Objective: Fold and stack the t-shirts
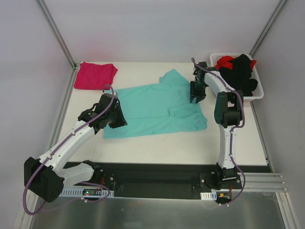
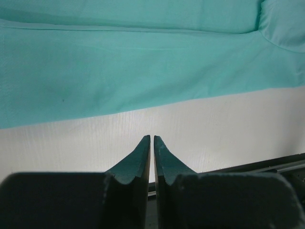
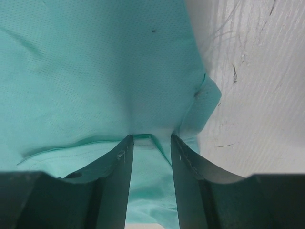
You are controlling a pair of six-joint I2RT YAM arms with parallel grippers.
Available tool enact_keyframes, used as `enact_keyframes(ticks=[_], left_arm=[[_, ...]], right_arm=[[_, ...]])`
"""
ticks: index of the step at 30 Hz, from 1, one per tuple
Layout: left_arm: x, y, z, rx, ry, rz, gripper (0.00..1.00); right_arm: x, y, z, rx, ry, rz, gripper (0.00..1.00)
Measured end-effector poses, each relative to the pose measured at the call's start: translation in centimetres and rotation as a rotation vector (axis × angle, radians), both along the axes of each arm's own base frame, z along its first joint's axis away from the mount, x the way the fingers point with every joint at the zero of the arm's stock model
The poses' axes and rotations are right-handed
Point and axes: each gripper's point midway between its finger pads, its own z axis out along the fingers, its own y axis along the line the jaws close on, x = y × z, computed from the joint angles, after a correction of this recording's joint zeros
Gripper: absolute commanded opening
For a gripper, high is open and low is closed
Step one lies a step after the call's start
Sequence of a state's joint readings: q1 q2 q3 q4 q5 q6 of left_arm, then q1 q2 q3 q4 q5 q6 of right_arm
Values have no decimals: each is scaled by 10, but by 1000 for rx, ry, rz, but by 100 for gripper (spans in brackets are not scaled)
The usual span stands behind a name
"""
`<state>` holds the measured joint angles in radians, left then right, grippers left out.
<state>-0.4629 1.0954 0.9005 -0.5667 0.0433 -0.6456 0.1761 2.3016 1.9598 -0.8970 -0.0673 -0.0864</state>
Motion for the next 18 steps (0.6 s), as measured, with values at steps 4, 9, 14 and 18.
enact_keyframes(ticks=[4, 9, 14, 18], left_arm=[[0, 0, 0, 0, 0, 0, 6], [0, 0, 0, 0, 0, 0, 6], [0, 0, 0, 0, 0, 0, 6], [0, 0, 0, 0, 0, 0, 6]], right_arm=[[0, 2, 0, 1, 0, 5, 29], [0, 2, 0, 2, 0, 5, 19], [0, 2, 0, 2, 0, 4, 13], [-1, 2, 0, 2, 1, 4, 9]])
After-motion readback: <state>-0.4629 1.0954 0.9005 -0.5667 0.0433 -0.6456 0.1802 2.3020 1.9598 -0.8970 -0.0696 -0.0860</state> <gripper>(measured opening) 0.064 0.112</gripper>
